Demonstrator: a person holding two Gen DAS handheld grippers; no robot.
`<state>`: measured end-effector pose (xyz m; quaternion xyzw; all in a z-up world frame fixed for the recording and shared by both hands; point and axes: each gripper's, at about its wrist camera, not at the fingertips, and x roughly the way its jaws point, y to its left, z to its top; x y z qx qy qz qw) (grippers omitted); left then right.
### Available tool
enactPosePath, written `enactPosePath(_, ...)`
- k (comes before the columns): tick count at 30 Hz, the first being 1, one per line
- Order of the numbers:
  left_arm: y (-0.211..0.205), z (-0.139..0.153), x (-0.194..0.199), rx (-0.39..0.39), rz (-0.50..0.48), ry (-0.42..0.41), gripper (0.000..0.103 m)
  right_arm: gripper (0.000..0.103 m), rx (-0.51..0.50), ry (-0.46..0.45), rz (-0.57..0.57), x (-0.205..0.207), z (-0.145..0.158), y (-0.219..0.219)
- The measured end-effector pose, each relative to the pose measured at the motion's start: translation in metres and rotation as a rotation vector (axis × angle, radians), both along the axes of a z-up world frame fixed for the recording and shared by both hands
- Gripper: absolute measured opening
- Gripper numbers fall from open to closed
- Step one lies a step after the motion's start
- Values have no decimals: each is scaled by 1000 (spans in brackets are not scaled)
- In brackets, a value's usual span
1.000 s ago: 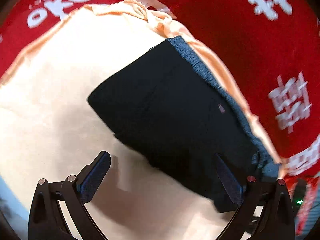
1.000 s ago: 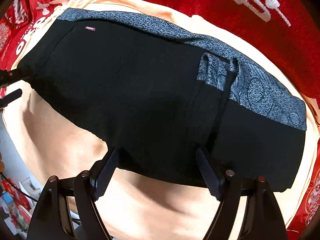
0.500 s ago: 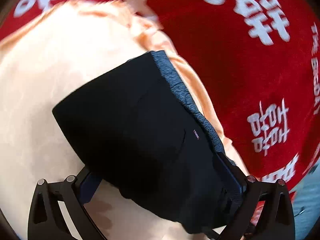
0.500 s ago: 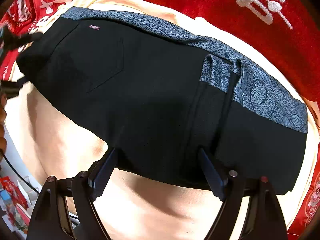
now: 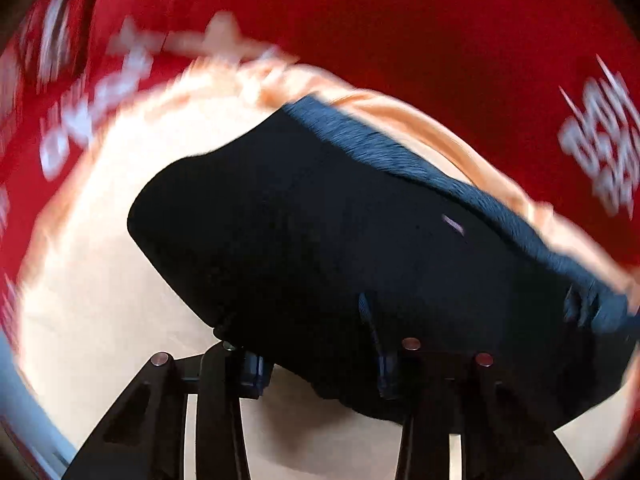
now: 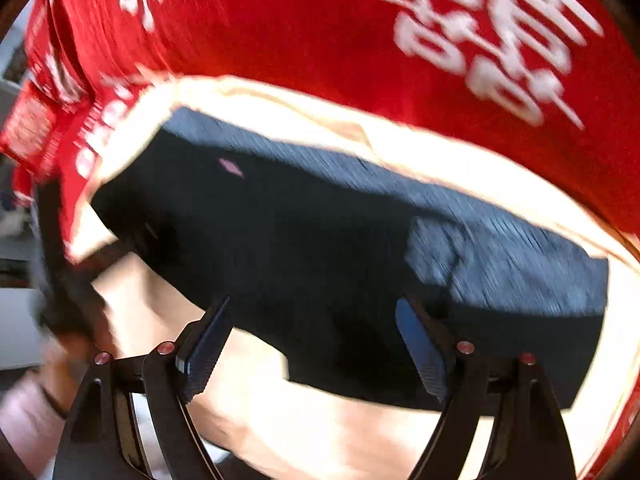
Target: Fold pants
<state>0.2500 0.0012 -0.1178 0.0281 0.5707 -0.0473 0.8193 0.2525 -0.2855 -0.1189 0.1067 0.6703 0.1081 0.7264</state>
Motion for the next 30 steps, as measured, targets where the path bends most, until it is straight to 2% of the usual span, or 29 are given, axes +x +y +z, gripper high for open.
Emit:
enactPosePath(2, -16, 3, -9, 94, -76, -51, 39, 86, 67, 22, 31, 31, 5, 11)
enactPosePath(6, -31, 5, -19, 177, -142, -103, 39, 87, 167, 83, 134, 81, 7, 61)
enactPosePath(8, -36, 5, -23, 213, -170, -122, 39, 88, 196, 116, 212, 94, 5, 102)
enactPosePath(12, -49, 6, -36, 283, -244, -166, 39, 88, 194, 227, 369, 111, -14, 177)
enactPosePath(14, -54, 7, -42, 306, -268, -187, 39, 88, 202, 299, 424, 110, -26, 197)
enactPosePath(18, -61, 8, -47, 324, -279, -200, 39, 88, 168, 372, 460, 108, -49, 222)
enactPosePath(19, -62, 9, -48, 326, -281, -204, 39, 85, 155, 401, 454, 105, -57, 221)
enactPosePath(20, -63, 9, -49, 328, -284, -204, 39, 75, 148, 418, 451, 102, -62, 220)
enactPosePath(21, -66, 10, -50, 331, -286, -199, 39, 36, 130, 413, 456, 99, -63, 216)
enactPosePath(22, -68, 12, -52, 324, -289, -186, 39, 25, 120, 397, 445, 96, -62, 210)
enactPosePath(26, -82, 33, -61, 324, -364, -255, 39, 19, 228, 299, 340, 90, -34, 157)
enactPosePath(30, -115, 68, -74, 273, -436, -316, 39, 19, 344, 196, 244, 68, 3, 95)
